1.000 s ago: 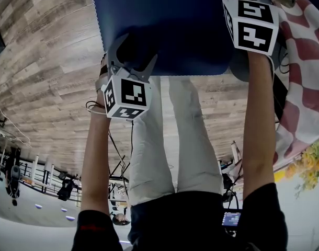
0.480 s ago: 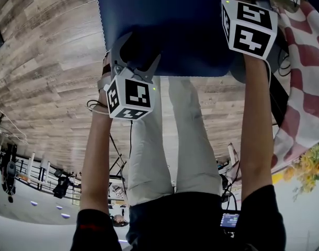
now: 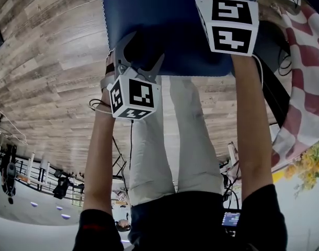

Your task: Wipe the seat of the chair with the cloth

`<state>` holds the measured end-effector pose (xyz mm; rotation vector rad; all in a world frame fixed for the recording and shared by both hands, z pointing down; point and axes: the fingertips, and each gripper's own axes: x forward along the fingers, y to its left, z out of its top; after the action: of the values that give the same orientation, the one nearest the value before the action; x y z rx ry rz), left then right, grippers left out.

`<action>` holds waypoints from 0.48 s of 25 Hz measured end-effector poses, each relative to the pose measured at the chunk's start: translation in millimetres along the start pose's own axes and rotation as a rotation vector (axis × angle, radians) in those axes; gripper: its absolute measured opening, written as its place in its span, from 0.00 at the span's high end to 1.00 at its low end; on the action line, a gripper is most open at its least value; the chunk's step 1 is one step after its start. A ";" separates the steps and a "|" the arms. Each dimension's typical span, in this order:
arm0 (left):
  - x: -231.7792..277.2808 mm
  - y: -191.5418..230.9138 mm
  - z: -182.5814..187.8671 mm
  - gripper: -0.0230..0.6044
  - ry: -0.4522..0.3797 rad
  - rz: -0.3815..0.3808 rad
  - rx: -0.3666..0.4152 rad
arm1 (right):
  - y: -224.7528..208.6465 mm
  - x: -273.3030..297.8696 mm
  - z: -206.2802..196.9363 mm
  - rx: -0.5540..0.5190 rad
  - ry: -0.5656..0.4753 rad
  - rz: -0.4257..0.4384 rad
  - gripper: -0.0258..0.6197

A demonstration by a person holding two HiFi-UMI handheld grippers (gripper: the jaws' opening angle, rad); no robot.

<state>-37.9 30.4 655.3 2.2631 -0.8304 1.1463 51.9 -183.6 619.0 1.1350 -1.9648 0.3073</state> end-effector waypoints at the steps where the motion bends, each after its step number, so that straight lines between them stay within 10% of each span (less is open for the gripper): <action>1: 0.2 0.1 0.0 0.41 -0.001 0.001 0.000 | 4.1 1.7 1.5 -0.002 0.002 0.004 0.87; 12: -0.1 -4.4 0.5 0.41 -0.017 -0.002 0.004 | 18.1 1.9 9.6 0.121 -0.039 0.083 0.87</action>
<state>-34.6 33.2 654.3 2.2793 -0.8325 1.1301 31.7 -179.9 617.6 1.1444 -2.0543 0.4561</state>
